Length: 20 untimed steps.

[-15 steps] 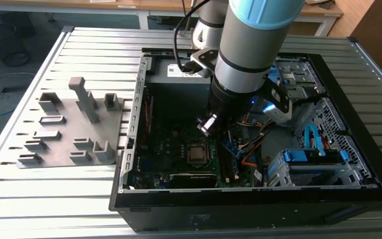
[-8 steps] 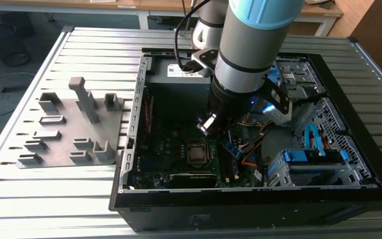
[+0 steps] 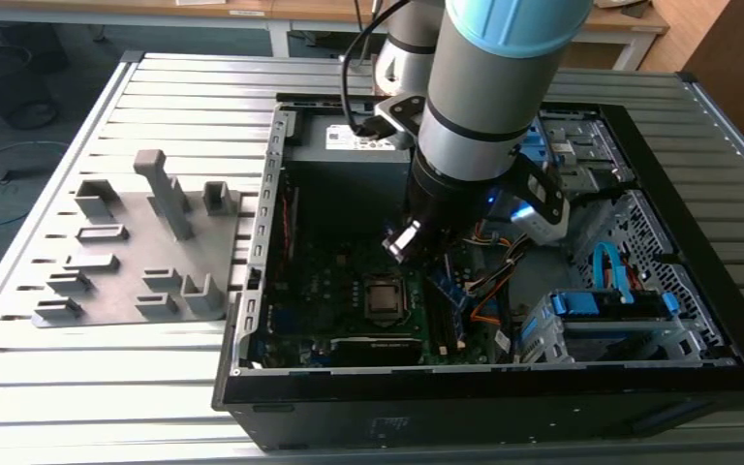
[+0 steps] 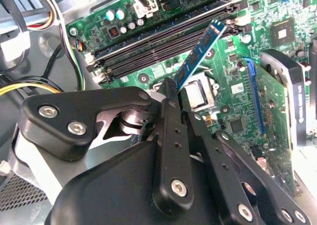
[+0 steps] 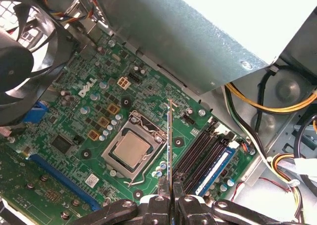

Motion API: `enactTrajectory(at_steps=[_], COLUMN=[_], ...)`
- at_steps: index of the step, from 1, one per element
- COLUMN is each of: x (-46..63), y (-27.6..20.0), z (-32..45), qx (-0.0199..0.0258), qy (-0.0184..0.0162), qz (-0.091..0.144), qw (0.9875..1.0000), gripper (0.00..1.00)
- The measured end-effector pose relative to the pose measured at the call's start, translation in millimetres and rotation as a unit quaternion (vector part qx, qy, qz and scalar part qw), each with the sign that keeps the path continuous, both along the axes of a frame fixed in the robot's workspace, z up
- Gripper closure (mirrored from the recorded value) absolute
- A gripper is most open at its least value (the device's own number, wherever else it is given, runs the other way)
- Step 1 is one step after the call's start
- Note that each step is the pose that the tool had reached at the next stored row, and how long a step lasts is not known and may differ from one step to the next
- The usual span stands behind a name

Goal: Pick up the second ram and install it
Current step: 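Insert the second ram into the second slot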

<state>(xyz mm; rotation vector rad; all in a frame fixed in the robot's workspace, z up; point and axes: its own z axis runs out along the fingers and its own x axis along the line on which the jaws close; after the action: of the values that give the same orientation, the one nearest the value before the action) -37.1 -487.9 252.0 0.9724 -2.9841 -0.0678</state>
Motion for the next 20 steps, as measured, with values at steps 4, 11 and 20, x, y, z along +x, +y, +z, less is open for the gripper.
enactTrajectory(at_steps=[4,11,20], x=[0.0,0.0,0.0], y=[0.0,0.0,0.0], z=[0.0,0.0,0.0], qx=[-0.0001,-0.0002,-0.0016], qy=[0.0000,0.0000,0.0000], qz=[-0.007,-0.020,-0.051], qw=[1.0000,0.9998,0.9987], gripper=[0.86,0.86,0.86])
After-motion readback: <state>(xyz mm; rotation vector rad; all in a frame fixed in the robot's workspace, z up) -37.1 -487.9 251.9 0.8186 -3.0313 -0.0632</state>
